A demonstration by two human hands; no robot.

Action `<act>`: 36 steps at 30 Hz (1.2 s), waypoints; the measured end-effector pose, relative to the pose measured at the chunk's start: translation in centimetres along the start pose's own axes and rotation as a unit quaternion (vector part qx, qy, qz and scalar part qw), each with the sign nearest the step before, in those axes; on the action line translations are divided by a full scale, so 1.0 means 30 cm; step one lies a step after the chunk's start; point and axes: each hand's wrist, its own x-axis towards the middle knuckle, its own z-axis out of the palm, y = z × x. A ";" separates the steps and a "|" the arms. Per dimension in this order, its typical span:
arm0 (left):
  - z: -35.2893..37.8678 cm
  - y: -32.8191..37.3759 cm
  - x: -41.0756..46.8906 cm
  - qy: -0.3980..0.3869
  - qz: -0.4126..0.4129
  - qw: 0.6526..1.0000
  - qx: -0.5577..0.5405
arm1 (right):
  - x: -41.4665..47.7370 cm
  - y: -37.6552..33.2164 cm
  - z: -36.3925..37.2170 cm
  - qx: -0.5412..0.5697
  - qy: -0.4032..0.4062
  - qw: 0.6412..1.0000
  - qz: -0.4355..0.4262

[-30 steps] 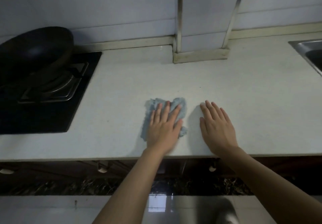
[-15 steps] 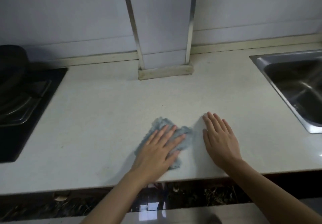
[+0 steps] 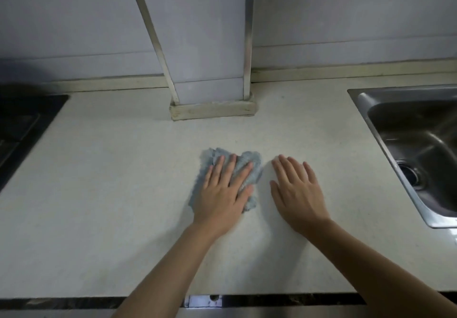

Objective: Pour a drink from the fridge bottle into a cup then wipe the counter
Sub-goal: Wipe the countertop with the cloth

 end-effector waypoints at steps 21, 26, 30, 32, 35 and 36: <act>-0.017 -0.176 0.196 0.016 -0.061 0.995 0.076 | 0.118 0.051 0.036 0.099 0.014 0.994 -0.049; -0.016 -0.012 0.283 -0.001 -0.050 0.998 0.030 | 0.117 0.063 0.047 0.093 0.018 0.995 -0.045; -0.005 -0.024 0.212 0.001 0.047 0.998 0.031 | 0.108 0.052 0.055 0.097 0.020 0.994 -0.044; -0.002 -0.083 0.171 0.002 0.090 0.995 0.046 | 0.107 0.056 0.049 0.105 0.023 0.993 -0.040; -0.006 -0.206 0.161 0.008 0.083 0.995 0.063 | 0.112 0.062 0.040 0.102 0.021 0.994 -0.039; -0.011 -0.245 0.172 0.006 0.070 0.995 0.072 | 0.116 0.059 0.038 0.101 0.021 0.994 -0.040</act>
